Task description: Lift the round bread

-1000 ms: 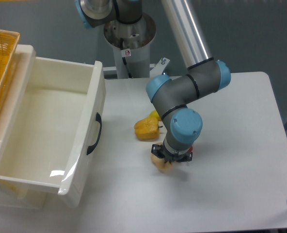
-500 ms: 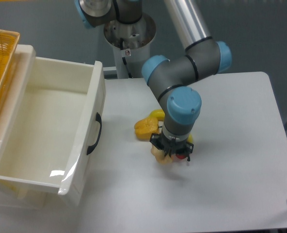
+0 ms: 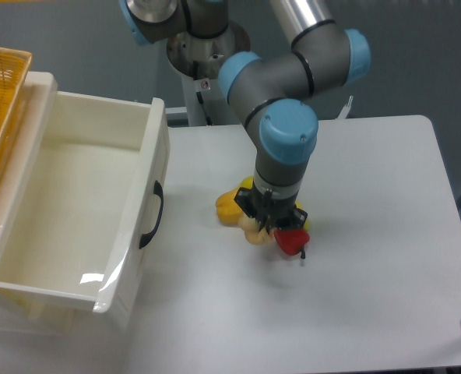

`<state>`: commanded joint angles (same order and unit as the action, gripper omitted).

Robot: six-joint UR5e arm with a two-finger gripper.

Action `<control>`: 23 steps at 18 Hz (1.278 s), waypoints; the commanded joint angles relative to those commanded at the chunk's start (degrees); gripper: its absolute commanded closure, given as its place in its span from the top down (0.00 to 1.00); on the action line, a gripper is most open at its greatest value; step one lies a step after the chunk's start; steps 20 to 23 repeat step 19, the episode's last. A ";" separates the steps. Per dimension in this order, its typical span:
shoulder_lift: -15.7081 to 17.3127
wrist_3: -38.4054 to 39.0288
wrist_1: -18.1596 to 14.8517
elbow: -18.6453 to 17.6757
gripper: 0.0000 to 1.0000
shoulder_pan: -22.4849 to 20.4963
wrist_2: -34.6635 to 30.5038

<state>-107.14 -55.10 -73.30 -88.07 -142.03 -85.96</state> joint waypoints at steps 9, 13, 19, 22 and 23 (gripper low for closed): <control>0.44 -10.90 -3.43 0.00 0.00 -0.62 -2.89; 0.36 -11.08 -3.61 0.09 0.00 -0.53 -3.43; 0.44 -12.14 -4.57 -0.53 0.00 -1.06 -3.34; 0.44 -12.14 -4.57 -0.53 0.00 -1.06 -3.34; 0.44 -12.14 -4.57 -0.53 0.00 -1.06 -3.34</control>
